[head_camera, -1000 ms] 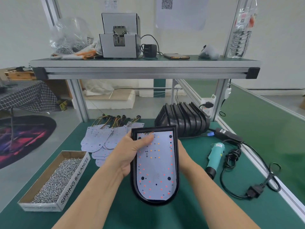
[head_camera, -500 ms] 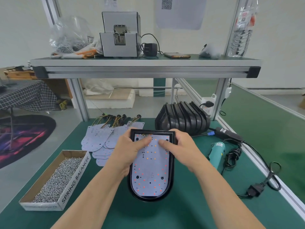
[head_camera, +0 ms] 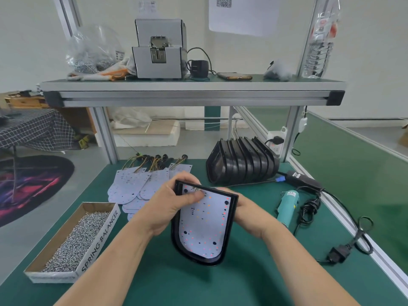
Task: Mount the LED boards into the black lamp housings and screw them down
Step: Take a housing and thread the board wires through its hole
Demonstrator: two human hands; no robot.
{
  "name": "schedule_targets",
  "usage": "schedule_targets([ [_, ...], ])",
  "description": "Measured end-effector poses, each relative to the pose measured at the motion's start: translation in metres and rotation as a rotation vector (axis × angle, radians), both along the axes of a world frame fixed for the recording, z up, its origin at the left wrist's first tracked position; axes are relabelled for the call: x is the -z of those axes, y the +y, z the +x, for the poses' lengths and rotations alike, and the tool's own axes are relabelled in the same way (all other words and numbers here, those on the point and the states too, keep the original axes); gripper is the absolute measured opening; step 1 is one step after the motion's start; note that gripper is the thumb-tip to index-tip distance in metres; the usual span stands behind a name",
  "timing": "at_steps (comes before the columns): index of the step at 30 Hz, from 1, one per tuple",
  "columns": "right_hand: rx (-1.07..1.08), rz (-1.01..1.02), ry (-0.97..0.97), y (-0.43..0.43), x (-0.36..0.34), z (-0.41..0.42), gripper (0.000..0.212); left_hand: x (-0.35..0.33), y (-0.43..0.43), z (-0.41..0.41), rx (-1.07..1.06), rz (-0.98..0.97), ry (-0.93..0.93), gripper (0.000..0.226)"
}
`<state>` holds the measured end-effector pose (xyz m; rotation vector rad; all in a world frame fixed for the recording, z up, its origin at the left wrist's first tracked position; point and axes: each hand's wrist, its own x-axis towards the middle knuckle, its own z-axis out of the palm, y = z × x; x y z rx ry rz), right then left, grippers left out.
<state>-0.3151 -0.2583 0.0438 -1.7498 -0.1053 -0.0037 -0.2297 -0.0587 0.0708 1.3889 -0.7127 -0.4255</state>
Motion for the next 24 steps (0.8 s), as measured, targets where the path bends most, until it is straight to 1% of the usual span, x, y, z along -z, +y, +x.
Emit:
schedule_targets([
  [1,-0.032,-0.003,-0.006,0.004,0.002,0.002,0.041,0.000,0.000,0.000,0.013,-0.017,0.021,0.019],
  [2,-0.038,0.037,-0.011,0.006,0.002,0.003,0.037,-0.001,0.000,0.000,0.024,-0.036,0.041,0.021],
  [4,-0.012,0.128,-0.007,0.000,-0.002,0.004,0.040,-0.003,0.006,0.005,0.062,-0.070,0.096,0.022],
  [5,0.004,0.135,-0.012,-0.004,-0.003,0.004,0.042,-0.003,0.011,0.008,0.093,-0.081,0.124,0.023],
  [6,0.026,0.100,-0.025,-0.008,-0.005,0.004,0.042,-0.003,0.016,0.012,0.126,-0.090,0.147,0.024],
  [9,0.079,-0.177,-0.091,-0.009,-0.010,0.010,0.027,0.001,0.029,0.019,0.191,-0.117,0.185,0.018],
  [10,0.090,-0.231,-0.104,-0.008,-0.012,0.012,0.022,0.004,0.032,0.021,0.205,-0.123,0.209,0.018],
  [11,0.105,-0.232,-0.102,-0.007,-0.015,0.014,0.020,0.007,0.035,0.023,0.216,-0.130,0.243,0.021],
  [13,0.125,-0.103,-0.081,-0.006,-0.020,0.014,0.019,0.013,0.039,0.028,0.221,-0.161,0.321,0.028],
  [15,0.109,0.070,-0.063,-0.005,-0.024,0.013,0.019,0.018,0.040,0.032,0.187,-0.218,0.379,0.028],
  [18,-0.024,0.269,-0.008,-0.001,-0.029,0.009,0.014,0.026,0.039,0.034,0.170,-0.346,0.472,0.024],
  [19,-0.051,0.271,-0.002,0.000,-0.031,0.008,0.009,0.027,0.040,0.035,0.172,-0.371,0.485,0.027],
  [20,-0.043,0.201,-0.004,0.002,-0.033,0.007,0.005,0.029,0.041,0.036,0.169,-0.379,0.487,0.030],
  [22,0.040,-0.082,-0.037,0.005,-0.039,0.005,0.009,0.032,0.044,0.038,0.174,-0.397,0.484,0.036],
  [23,0.069,-0.184,-0.068,0.007,-0.042,0.005,0.013,0.033,0.045,0.039,0.191,-0.410,0.484,0.033],
  [24,0.070,-0.220,-0.097,0.009,-0.045,0.004,0.016,0.034,0.045,0.040,0.214,-0.417,0.484,0.026],
])
